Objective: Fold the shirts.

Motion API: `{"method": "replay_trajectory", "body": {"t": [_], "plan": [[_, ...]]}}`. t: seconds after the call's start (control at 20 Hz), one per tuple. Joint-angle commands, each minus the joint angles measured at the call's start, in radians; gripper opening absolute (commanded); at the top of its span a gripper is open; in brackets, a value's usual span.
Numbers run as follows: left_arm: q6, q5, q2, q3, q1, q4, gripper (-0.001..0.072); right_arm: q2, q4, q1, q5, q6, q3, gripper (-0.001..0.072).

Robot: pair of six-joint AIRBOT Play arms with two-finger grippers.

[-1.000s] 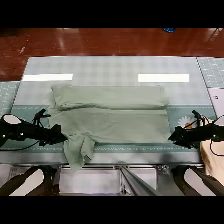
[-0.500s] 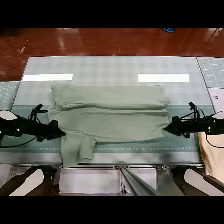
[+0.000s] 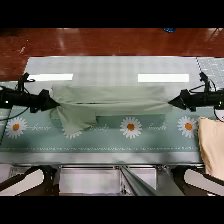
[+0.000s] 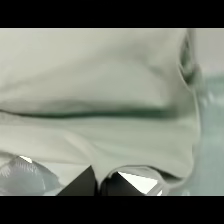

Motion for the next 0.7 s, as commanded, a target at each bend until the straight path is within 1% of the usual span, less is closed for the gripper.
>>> {"method": "replay_trajectory", "body": {"t": [0.0,0.1,0.25,0.5,0.65], "plan": [[-0.083,0.030,-0.192,0.211,-0.055,-0.011,0.0024,-0.132,0.018,0.070,-0.080,0.062,0.147,0.0021],[-0.137,0.028,-0.291,0.337,-0.072,-0.011,0.0024,-0.203,0.020,0.081,-0.079,0.079,0.202,0.0021],[-0.166,0.021,-0.410,0.480,-0.085,-0.010,0.0024,-0.274,0.019,0.080,-0.095,0.086,0.245,0.0021],[-0.180,0.029,-0.535,0.577,-0.097,-0.010,0.0024,-0.331,0.026,0.081,-0.191,0.078,0.249,0.0021],[-0.180,0.078,-0.556,0.602,-0.108,-0.010,0.0024,-0.348,0.035,0.081,-0.218,0.086,0.249,0.0021]]}}
